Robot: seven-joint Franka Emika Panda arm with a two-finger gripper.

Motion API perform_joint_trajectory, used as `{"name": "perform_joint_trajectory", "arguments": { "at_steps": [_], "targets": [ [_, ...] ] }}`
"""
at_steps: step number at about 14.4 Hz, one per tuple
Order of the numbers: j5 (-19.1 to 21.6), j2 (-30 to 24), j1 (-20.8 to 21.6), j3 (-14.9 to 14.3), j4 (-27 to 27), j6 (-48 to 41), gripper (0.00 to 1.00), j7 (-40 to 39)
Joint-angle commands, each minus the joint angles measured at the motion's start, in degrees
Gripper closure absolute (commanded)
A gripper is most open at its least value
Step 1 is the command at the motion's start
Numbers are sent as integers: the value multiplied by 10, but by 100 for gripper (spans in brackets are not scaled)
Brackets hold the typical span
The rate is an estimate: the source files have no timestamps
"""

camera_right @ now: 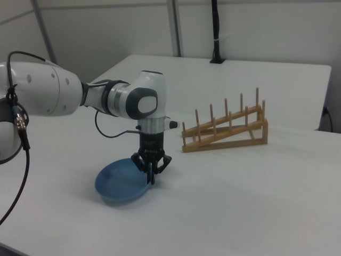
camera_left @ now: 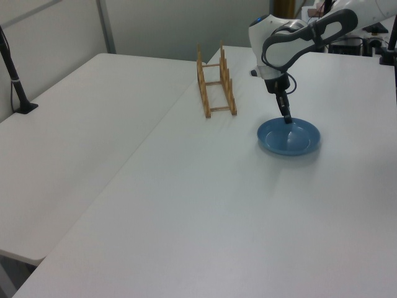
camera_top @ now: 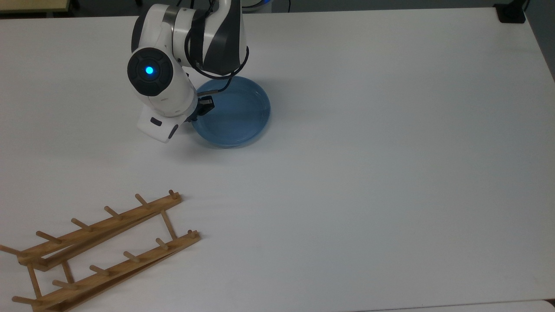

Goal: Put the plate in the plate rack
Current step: 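Lift the plate by its rim and tilt it upright over the rack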

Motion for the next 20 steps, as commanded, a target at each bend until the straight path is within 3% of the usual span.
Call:
{"name": "perform_joint_trajectory", "arguments": {
  "at_steps": [1, 5, 16, 20],
  "targets": [
    [-9, -24, 8, -7, -14, 13, 100, -35],
    [-7, -57, 8, -8, 0, 81, 100, -21],
    [-9, -66, 3, -26, 11, 448, 100, 159],
    [-9, -70, 5, -48, 13, 482, 100, 248]
  ]
}}
